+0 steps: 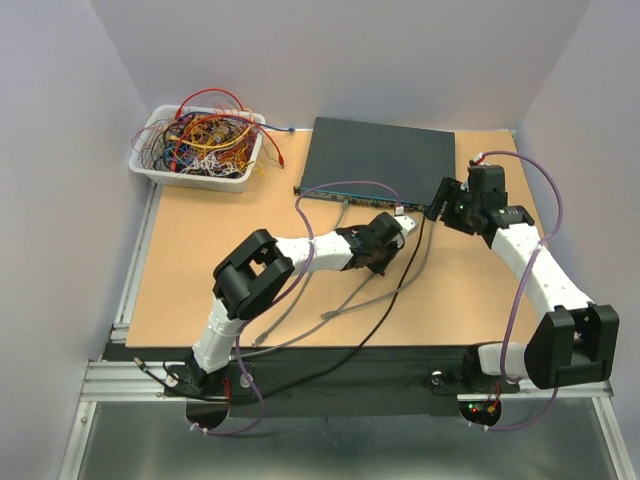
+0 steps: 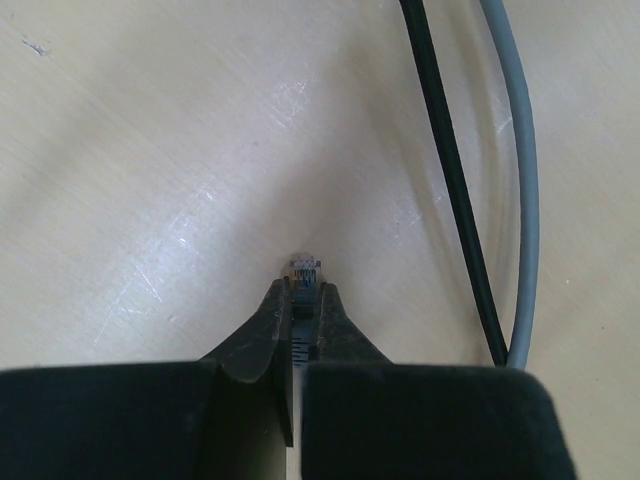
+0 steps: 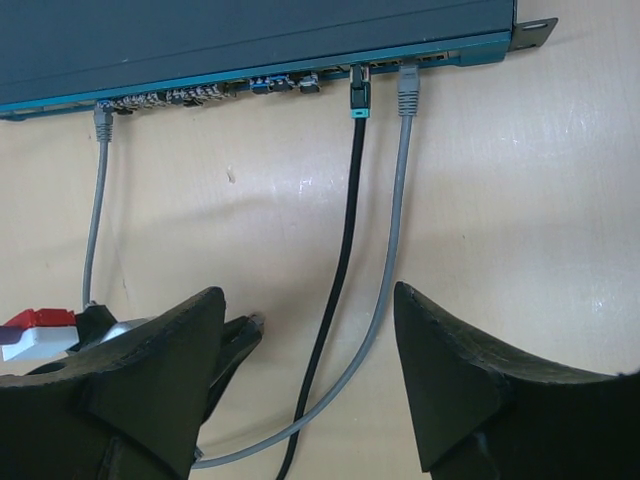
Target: Insert the plug into the switch port
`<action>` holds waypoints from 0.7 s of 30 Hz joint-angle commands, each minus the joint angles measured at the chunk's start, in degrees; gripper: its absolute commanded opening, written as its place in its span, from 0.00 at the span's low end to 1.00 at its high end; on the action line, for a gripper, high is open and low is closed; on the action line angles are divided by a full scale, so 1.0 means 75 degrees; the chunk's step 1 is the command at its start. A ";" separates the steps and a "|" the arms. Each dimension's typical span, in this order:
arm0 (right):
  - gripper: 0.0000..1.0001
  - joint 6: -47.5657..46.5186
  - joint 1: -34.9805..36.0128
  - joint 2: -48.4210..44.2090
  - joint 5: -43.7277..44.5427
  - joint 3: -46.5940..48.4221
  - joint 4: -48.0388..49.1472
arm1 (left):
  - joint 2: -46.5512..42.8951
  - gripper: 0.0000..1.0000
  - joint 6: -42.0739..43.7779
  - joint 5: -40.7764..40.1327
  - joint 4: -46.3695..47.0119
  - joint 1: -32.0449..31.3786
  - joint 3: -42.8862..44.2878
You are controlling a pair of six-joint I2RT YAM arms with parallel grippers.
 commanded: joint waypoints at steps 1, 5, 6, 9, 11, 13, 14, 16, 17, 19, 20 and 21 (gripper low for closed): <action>0.73 -0.0075 0.0014 -0.0437 -0.0193 0.0005 0.0192 | -0.0753 0.00 -0.0078 0.0094 0.0012 0.0247 -0.0030; 0.73 -0.0052 0.0014 -0.0964 -0.0942 0.0216 0.0356 | -0.1994 0.00 -0.0615 0.1320 0.0854 0.1100 -0.0731; 0.74 0.0006 0.0014 -0.1082 -0.0990 0.0320 0.0380 | -0.2543 0.00 -0.0780 0.1733 0.1414 0.1359 -0.0932; 0.75 0.0065 0.0002 -0.1573 -0.1573 0.0462 0.0706 | -0.3528 0.00 -0.1717 0.3525 0.2864 0.2190 -0.1752; 0.76 0.0182 0.0002 -0.1844 -0.1996 0.0474 0.0953 | -0.3952 0.00 -0.2151 0.4601 0.3619 0.2474 -0.2289; 0.76 0.0252 0.0002 -0.2229 -0.2840 0.0416 0.1443 | -0.4445 0.00 -0.2819 0.5156 0.4639 0.2731 -0.2561; 0.75 0.0299 0.0002 -0.2324 -0.3132 0.0404 0.1609 | -0.4597 0.00 -0.3111 0.5391 0.5037 0.2791 -0.2841; 0.70 0.0440 0.0002 -0.2558 -0.4070 0.0334 0.2146 | -0.4973 0.00 -0.4021 0.6012 0.6383 0.2954 -0.3309; 0.69 0.0579 0.0002 -0.2618 -0.4618 0.0217 0.2335 | -0.5171 0.00 -0.4364 0.6281 0.7444 0.3014 -0.3475; 0.63 0.0860 0.0003 -0.2746 -0.5009 -0.0040 0.2884 | -0.5267 0.00 -0.5462 0.6493 0.8504 0.3142 -0.3896; 0.61 0.0862 0.0002 -0.2782 -0.5161 -0.0042 0.3085 | -0.5290 0.00 -0.5782 0.6541 0.9055 0.3166 -0.3991; 0.58 0.1117 0.0002 -0.2817 -0.5430 -0.0274 0.3539 | -0.5232 0.00 -0.6517 0.6576 1.0046 0.3190 -0.4085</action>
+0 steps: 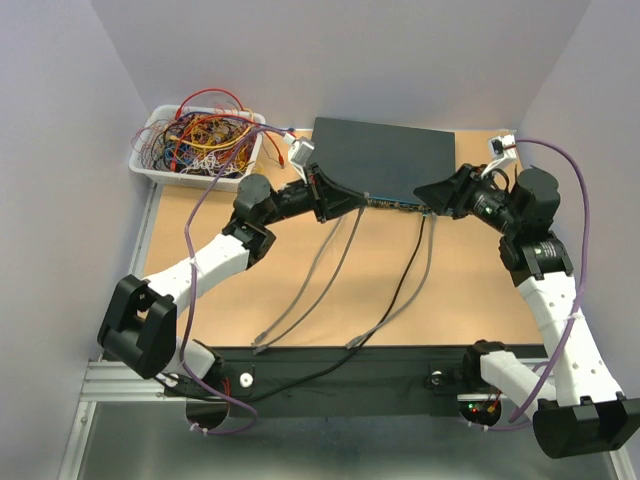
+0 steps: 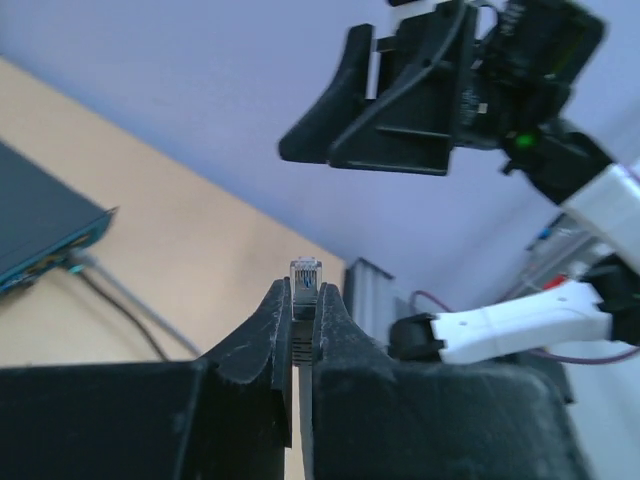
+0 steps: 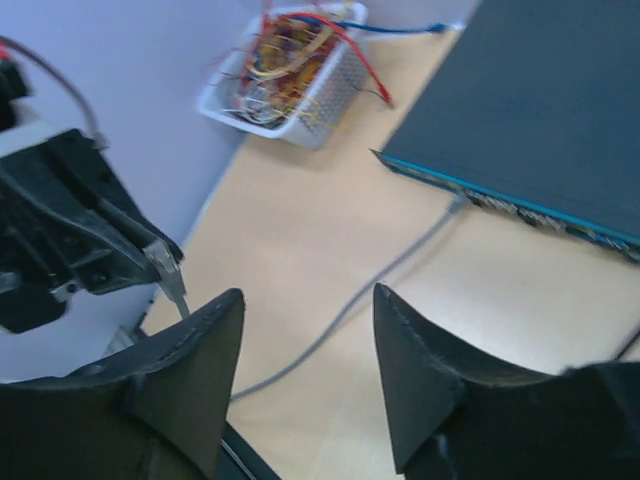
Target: Insert the plug into the switch port
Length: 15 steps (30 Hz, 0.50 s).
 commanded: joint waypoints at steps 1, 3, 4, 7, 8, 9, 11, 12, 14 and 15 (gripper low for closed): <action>0.57 0.0726 0.0002 -0.0189 -0.1660 -0.0424 0.1864 | 0.0060 0.00 -0.2579 0.0999 0.3768 0.0110 -0.0495; 0.57 0.1229 0.0003 -0.0294 -0.2106 -0.0787 0.2648 | 0.0376 0.00 -0.3364 0.0999 0.5466 0.0121 -0.0695; 0.57 0.1405 0.0014 -0.0318 -0.2235 -0.0881 0.3266 | 0.0528 0.00 -0.3762 0.0975 0.6133 0.0121 -0.0800; 0.57 0.1851 0.0014 -0.0306 -0.2587 -0.1058 0.3915 | 0.1266 0.00 -0.5356 0.0788 0.8350 0.0121 -0.0789; 0.55 0.1957 0.0014 -0.0260 -0.2820 -0.1081 0.4021 | 0.1604 0.00 -0.5824 0.0683 0.9005 0.0110 -0.0731; 0.54 0.2016 0.0014 -0.0248 -0.2915 -0.1116 0.4150 | 0.1724 0.00 -0.5968 0.0624 0.9197 0.0110 -0.0707; 0.52 0.2133 0.0014 -0.0271 -0.3079 -0.1245 0.4490 | 0.1877 0.00 -0.6051 0.0519 0.9374 0.0110 -0.0684; 0.52 0.2110 0.0037 -0.0271 -0.3173 -0.1257 0.4503 | 0.1924 0.00 -0.6017 0.0437 0.9421 0.0098 -0.0684; 0.51 0.1924 0.0061 -0.0260 -0.3139 -0.1257 0.4223 | 0.1924 0.00 -0.5993 0.0343 0.9433 0.0098 -0.0672; 0.51 0.1888 0.0073 -0.0248 -0.3115 -0.1281 0.4141 | 0.1913 0.00 -0.5981 0.0319 0.9421 0.0098 -0.0660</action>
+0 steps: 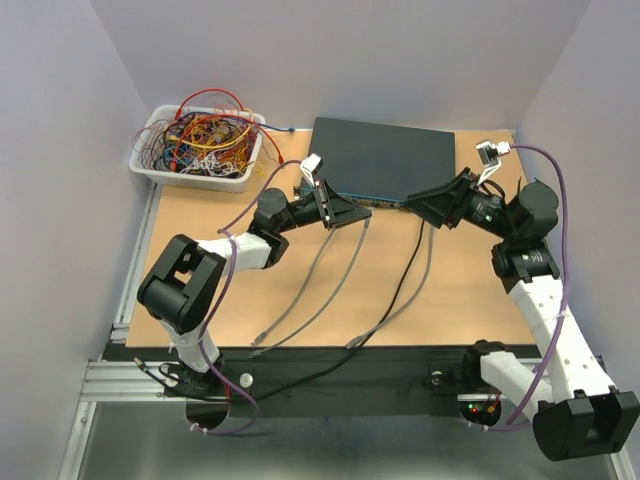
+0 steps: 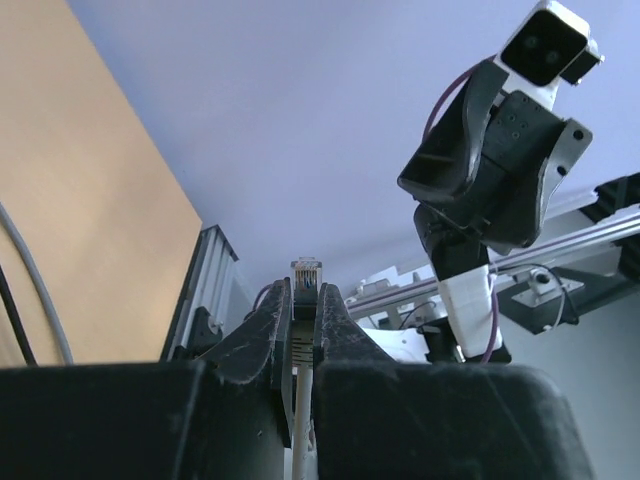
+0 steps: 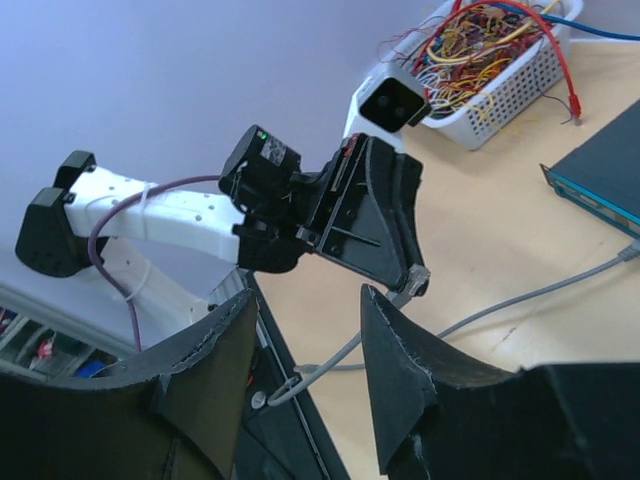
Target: Insert the plug into the switch port
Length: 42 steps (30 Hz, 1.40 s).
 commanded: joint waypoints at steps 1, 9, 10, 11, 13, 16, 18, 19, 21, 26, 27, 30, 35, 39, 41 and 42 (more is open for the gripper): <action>0.50 0.0057 0.0073 -0.0076 -0.0422 -0.0103 0.0576 | -0.0346 0.00 -0.0549 -0.0136 0.6187 -0.0007 0.0115; 0.45 -0.0352 0.0984 0.0369 0.0302 -0.0373 0.0083 | -0.0510 0.00 -0.0222 -0.0417 0.5766 -0.0101 0.0209; 0.45 -0.0388 0.1138 0.0404 0.0432 -0.0385 0.0072 | -0.0522 0.00 -0.0163 -0.0440 0.5695 -0.0124 0.0232; 0.44 -0.0434 0.1290 0.0451 0.0572 -0.0373 0.0083 | -0.0533 0.00 -0.0093 -0.0487 0.5659 -0.0124 0.0290; 0.43 -0.0493 0.1607 0.0603 0.0878 -0.0350 0.0072 | -0.0557 0.00 -0.0057 -0.0511 0.5554 -0.0171 0.0338; 0.41 -0.0482 0.1748 0.0803 0.1147 -0.0373 0.0083 | -0.0604 0.00 0.0013 -0.0522 0.5425 -0.0183 0.0420; 0.41 -0.0482 0.1795 0.0850 0.1323 -0.0385 0.0083 | -0.0685 0.00 0.0118 -0.0534 0.5285 -0.0218 0.0420; 0.41 -0.0482 0.1807 0.0873 0.1382 -0.0385 0.0083 | -0.0732 0.00 0.0142 -0.0546 0.5238 -0.0218 0.0397; 0.40 -0.0493 0.1807 0.0885 0.1475 -0.0420 0.0048 | -0.0837 0.00 0.0201 -0.0558 0.5144 -0.0206 0.0373; 0.40 -0.0587 0.1807 0.0955 0.1710 -0.0373 -0.0139 | -0.1037 0.00 0.0341 -0.0546 0.4933 -0.0218 0.0338; 0.40 -0.0564 0.1807 0.1002 0.1687 -0.0350 -0.0128 | -0.1061 0.00 0.0353 -0.0557 0.4921 -0.0230 0.0326; 0.40 -0.0552 0.1854 0.1061 0.1699 -0.0280 -0.0116 | -0.1049 0.00 0.0377 -0.0581 0.4897 -0.0265 0.0338; 0.40 -0.0599 0.2006 0.0874 0.1593 -0.0268 0.0024 | -0.1026 0.00 0.0505 -0.0604 0.4780 -0.0288 0.0373; 0.41 -0.0459 0.2030 0.0604 0.1383 -0.0431 0.0410 | -0.1002 0.00 0.0564 -0.0663 0.4733 -0.0312 0.0385; 0.41 -0.0295 0.2030 0.0569 0.1219 -0.0490 0.0645 | -0.0991 0.00 0.0599 -0.0675 0.4722 -0.0312 0.0373; 0.41 -0.0271 0.2030 0.0569 0.1183 -0.0514 0.0704 | -0.0979 0.00 0.0611 -0.0675 0.4722 -0.0323 0.0373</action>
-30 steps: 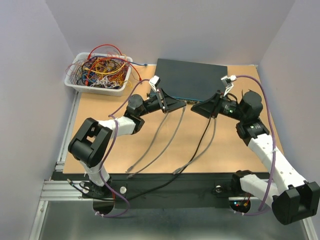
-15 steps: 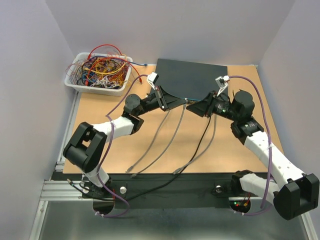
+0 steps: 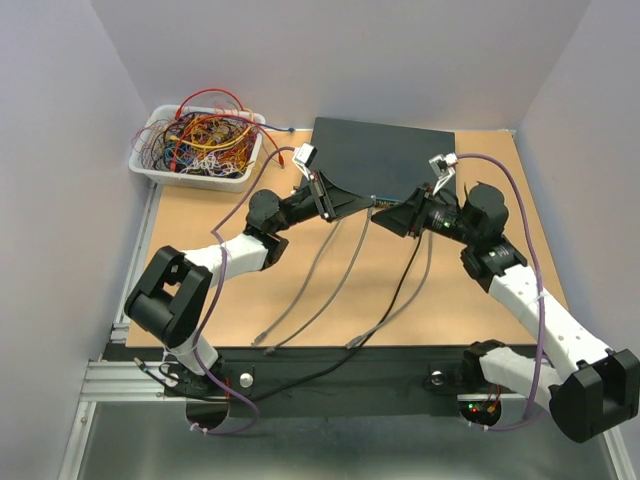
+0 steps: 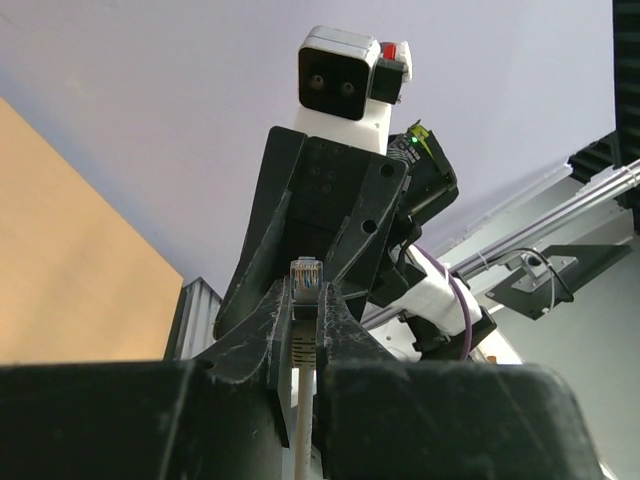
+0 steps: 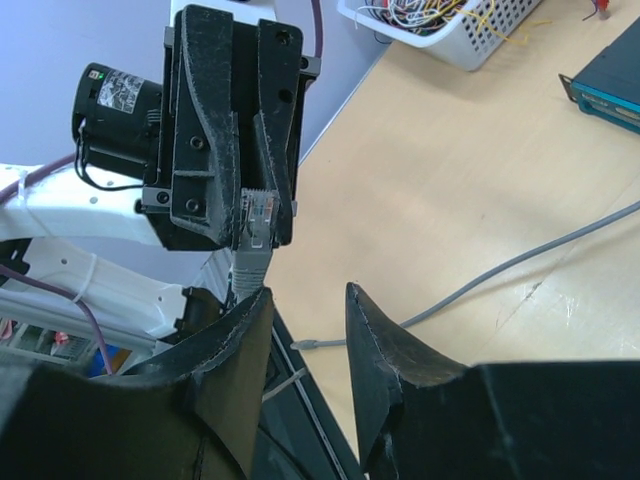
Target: Insert the plug into the switch port
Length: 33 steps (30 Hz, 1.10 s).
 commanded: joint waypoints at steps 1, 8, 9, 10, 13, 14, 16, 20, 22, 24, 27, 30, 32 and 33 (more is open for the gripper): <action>0.41 0.0187 0.0077 -0.0305 -0.0472 -0.0062 0.0955 | -0.0265 0.00 0.0302 -0.0048 0.4203 -0.0055 0.0268; 0.42 0.0105 0.0077 -0.0470 -0.0566 -0.0039 0.0861 | -0.0476 0.00 0.0630 -0.0048 0.3722 -0.0044 0.0256; 0.41 0.0198 0.0089 -0.0423 -0.0578 -0.0050 0.0919 | -0.0453 0.00 0.0607 -0.0048 0.3780 -0.0055 0.0256; 0.41 0.0233 0.0077 -0.0423 -0.0590 -0.0085 0.0978 | -0.0441 0.00 0.0584 -0.0071 0.3816 -0.0055 0.0256; 0.41 0.0257 0.0089 -0.0318 -0.0543 -0.0086 0.1072 | -0.0394 0.00 0.0537 -0.0083 0.3898 -0.0114 0.0280; 0.41 0.0234 0.0089 -0.0294 -0.0508 -0.0086 0.1026 | -0.0382 0.00 0.0560 -0.0095 0.3898 -0.0126 0.0291; 0.41 0.0164 0.0089 -0.0270 -0.0403 -0.0086 0.0920 | -0.0382 0.00 0.0548 -0.0095 0.3898 -0.0161 0.0327; 0.41 0.0117 0.0101 -0.0259 -0.0320 -0.0097 0.0908 | -0.0382 0.00 0.0537 -0.0095 0.3910 -0.0161 0.0350; 0.41 0.0105 0.0101 -0.0235 -0.0262 -0.0097 0.0885 | -0.0394 0.00 0.0536 -0.0095 0.3910 -0.0184 0.0362; 0.41 0.0093 0.0101 -0.0177 -0.0250 -0.0086 0.0885 | -0.0394 0.00 0.0548 -0.0107 0.3910 -0.0196 0.0373; 0.39 0.0116 0.0113 -0.0141 -0.0238 -0.0097 0.0908 | -0.0382 0.00 0.0548 -0.0130 0.3945 -0.0196 0.0350; 0.36 0.0163 0.0101 -0.0118 -0.0238 -0.0109 0.0978 | -0.0359 0.00 0.0525 -0.0177 0.4038 -0.0231 0.0350; 0.35 0.0187 0.0101 -0.0106 -0.0227 -0.0144 0.1037 | -0.0335 0.00 0.0525 -0.0189 0.4074 -0.0231 0.0350; 0.35 0.0210 0.0112 -0.0106 -0.0238 -0.0156 0.1072 | -0.0300 0.00 0.0536 -0.0200 0.4085 -0.0243 0.0373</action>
